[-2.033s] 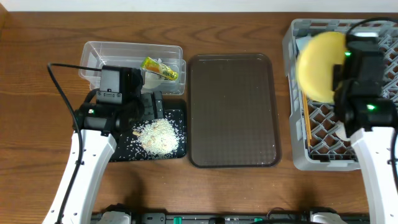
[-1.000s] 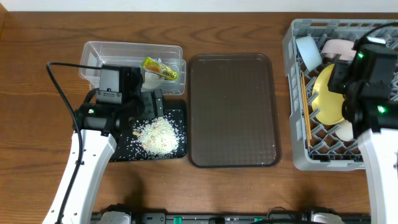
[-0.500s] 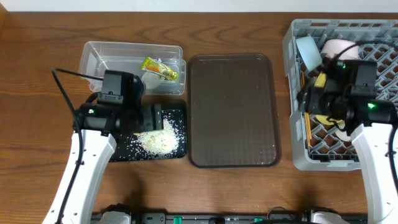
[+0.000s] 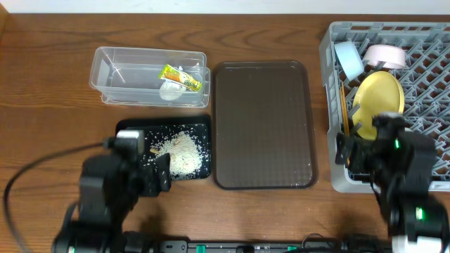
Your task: Sort waste into correct bins and load items into the dishwasher rack
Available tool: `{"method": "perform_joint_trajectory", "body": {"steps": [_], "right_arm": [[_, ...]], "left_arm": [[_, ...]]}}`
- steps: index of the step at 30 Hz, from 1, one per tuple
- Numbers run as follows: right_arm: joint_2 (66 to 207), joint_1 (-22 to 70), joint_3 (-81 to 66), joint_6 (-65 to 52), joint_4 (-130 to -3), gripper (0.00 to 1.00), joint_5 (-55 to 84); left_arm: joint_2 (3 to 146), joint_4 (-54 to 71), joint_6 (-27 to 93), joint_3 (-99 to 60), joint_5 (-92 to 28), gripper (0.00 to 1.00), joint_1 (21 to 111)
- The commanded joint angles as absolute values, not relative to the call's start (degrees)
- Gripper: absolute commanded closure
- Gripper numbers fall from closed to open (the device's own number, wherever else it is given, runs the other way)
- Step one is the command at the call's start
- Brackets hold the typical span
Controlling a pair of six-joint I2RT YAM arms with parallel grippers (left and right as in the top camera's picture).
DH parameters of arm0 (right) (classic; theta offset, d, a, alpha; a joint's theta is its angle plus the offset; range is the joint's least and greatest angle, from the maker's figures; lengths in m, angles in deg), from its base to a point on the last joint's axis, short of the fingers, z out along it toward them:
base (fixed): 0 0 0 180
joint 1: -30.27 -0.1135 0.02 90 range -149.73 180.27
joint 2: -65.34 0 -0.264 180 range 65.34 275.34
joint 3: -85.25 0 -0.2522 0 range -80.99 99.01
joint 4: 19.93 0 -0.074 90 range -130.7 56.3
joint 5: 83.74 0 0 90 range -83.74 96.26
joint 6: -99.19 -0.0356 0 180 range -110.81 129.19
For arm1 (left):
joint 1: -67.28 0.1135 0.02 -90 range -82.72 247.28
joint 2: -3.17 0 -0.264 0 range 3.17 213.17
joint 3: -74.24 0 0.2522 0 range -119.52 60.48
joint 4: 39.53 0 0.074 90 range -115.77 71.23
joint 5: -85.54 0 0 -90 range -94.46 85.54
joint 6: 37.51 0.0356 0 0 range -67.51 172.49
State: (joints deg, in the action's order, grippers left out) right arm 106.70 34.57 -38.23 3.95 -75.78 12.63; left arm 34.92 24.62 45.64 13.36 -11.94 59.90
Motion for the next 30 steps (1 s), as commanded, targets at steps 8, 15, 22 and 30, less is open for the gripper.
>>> {"method": "perform_joint_trajectory", "body": {"steps": [8,15,22,30], "right_arm": [[96.8,34.33,-41.42,4.98,-80.15,0.01,11.67],[96.84,34.33,-41.42,4.98,-84.55,0.01,11.67],[96.84,34.33,-41.42,4.98,-89.24,0.01,11.67],[87.86,30.5,-41.9,10.42,-89.66,0.01,10.78]], "left_arm": [[24.56,24.73,43.84,14.89,-10.85,0.1,60.08],[24.71,24.73,43.84,14.89,-10.85,0.1,60.1],[24.71,24.75,43.84,14.89,-10.85,0.1,60.08],[24.71,24.75,43.84,14.89,-10.85,0.1,60.1]]}}
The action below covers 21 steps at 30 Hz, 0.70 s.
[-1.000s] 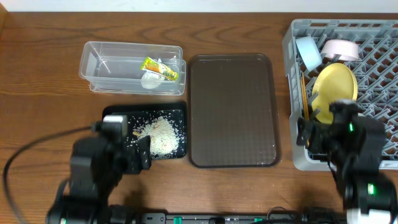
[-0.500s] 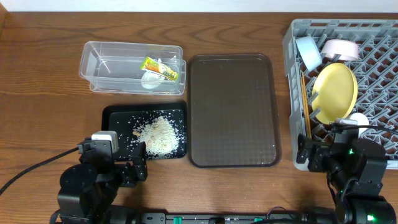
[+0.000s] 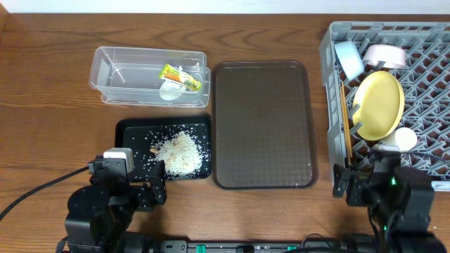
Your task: Sort waste into correct bins and load items into the dishwasher rack
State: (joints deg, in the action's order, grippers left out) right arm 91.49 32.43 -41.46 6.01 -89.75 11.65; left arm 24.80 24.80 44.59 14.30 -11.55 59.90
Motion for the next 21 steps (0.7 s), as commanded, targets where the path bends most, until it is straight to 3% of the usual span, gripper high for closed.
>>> {"method": "perform_joint_trajectory", "body": {"steps": [1,10,21], "right_arm": [[86.33,29.96,-42.25,11.78,-89.66,0.01,10.53],[72.06,29.43,-49.9,13.77,-78.51,0.01,9.99],[65.61,26.18,-71.3,13.72,-39.32,0.01,11.23]], "left_arm": [[24.71,24.75,43.84,14.89,-10.85,0.1,60.08],[24.71,24.75,43.84,14.89,-10.85,0.1,60.1],[24.71,24.75,43.84,14.89,-10.85,0.1,60.08]]}}
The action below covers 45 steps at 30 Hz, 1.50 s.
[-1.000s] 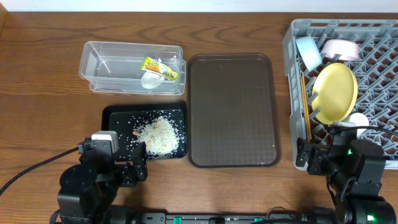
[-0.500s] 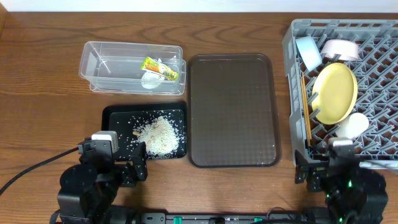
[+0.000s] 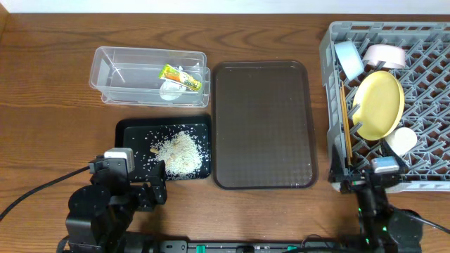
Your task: Sort waste into correct bins and load items into the dishwasher rack
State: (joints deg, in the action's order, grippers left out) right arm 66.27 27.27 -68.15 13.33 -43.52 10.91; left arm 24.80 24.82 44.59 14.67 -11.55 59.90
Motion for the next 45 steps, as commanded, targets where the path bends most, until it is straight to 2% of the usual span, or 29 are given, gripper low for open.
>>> {"method": "perform_joint_trajectory", "body": {"steps": [1,6,11,40,45], "right_arm": [[65.61,26.0,-73.0,13.7,-35.67,0.01,11.23],[65.61,25.98,-80.87,8.98,-25.86,0.01,9.99],[65.61,25.94,-80.67,6.86,-38.03,0.01,9.73],[65.83,25.96,-80.67,6.88,-37.75,0.01,9.53],[65.83,25.96,-80.67,6.88,-37.75,0.01,9.53]], "left_arm": [[24.71,24.73,43.84,14.89,-10.85,0.1,60.08],[24.71,24.75,43.84,14.89,-10.85,0.1,60.08],[24.71,24.75,43.84,14.89,-10.85,0.1,60.1],[24.71,24.75,43.84,14.89,-10.85,0.1,60.1],[23.77,25.3,45.4,16.53,-7.37,0.1,60.8]]}}
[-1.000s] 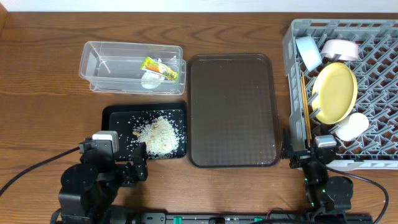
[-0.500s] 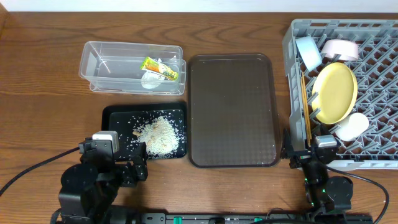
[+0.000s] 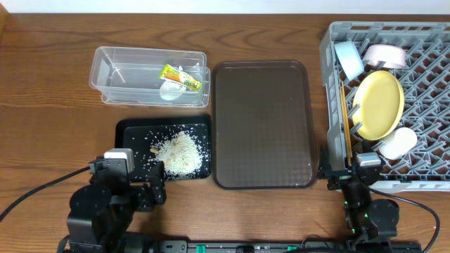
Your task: Sort waste into correct bins and load items into the dishwasher rack
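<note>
The grey dishwasher rack [image 3: 422,49] at the right holds a yellow plate [image 3: 380,104] on edge, a white cup [image 3: 397,143], a pale blue bowl [image 3: 347,57], a pink bowl [image 3: 384,54] and chopsticks [image 3: 344,126]. A clear bin [image 3: 116,74] holds a yellow-green wrapper [image 3: 181,77] and a white lid [image 3: 169,90]. Rice and a small stick lie in the black tray [image 3: 130,133]. My left gripper [image 3: 156,182] sits open just below that tray's front edge. My right gripper [image 3: 339,179] is pulled back at the rack's front left corner, its fingers apart with nothing between them.
A brown serving tray [image 3: 264,123] lies between the black tray and the rack. The left arm's black cable [image 3: 42,184] runs across the table at lower left. Both arm bases sit at the table's front edge.
My right arm has drawn back further toward the front edge, its wrist now lower in view. The white cup shows more fully in the rack. The left arm has not moved.
At first my left gripper was over the black tray's front and my right gripper over the rack beside the yellow plate. Then both arms had pulled back and a white cup stood in the rack. The right arm has since kept retreating to the rack's front corner.
</note>
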Available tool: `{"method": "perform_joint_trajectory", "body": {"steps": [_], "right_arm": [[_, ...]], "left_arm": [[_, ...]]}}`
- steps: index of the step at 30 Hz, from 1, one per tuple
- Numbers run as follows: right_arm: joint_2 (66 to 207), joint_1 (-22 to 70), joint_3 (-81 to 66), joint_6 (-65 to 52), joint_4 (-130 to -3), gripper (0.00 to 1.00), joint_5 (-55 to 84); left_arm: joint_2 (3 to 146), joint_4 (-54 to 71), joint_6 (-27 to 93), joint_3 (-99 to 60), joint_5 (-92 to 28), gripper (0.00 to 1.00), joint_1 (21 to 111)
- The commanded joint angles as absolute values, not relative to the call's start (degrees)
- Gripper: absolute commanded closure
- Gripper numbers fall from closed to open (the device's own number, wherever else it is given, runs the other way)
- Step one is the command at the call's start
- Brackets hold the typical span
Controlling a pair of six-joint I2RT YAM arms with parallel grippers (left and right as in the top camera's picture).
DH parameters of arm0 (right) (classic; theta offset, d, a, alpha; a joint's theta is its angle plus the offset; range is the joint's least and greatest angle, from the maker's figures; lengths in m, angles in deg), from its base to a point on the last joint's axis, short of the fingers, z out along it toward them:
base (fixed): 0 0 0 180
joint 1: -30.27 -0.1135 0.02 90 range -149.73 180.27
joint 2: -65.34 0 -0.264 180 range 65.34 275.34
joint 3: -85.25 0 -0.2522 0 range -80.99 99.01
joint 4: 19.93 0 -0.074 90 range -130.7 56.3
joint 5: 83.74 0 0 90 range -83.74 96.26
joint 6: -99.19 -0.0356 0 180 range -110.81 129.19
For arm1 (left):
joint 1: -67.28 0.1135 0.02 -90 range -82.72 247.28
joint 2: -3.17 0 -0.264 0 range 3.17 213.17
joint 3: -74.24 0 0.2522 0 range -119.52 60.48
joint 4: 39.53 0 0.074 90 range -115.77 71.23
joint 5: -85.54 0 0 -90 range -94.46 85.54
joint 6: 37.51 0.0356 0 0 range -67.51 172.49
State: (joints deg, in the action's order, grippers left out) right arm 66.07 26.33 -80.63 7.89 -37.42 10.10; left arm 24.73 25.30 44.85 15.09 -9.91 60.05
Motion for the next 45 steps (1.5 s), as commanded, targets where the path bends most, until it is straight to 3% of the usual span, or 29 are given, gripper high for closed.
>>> {"method": "perform_joint_trajectory", "body": {"steps": [1,8,20,26,45], "right_arm": [[65.83,25.96,-80.67,6.88,-37.75,0.01,9.53],[65.83,25.96,-80.67,6.88,-37.75,0.01,9.53],[65.83,25.96,-80.67,6.88,-37.75,0.01,9.53],[65.83,25.96,-80.67,6.88,-37.75,0.01,9.51],[65.83,25.96,-80.67,6.88,-37.75,0.01,9.53]], "left_arm": [[23.33,24.73,45.42,17.58,-7.31,0.1,61.3],[15.33,10.26,45.31,32.88,-6.78,0.1,63.73],[3.2,-27.77,42.29,60.03,-6.41,0.1,63.73],[3.25,-21.06,42.27,60.25,-5.25,0.09,63.73],[3.4,-21.74,42.31,60.22,-5.25,0.1,63.73]]}}
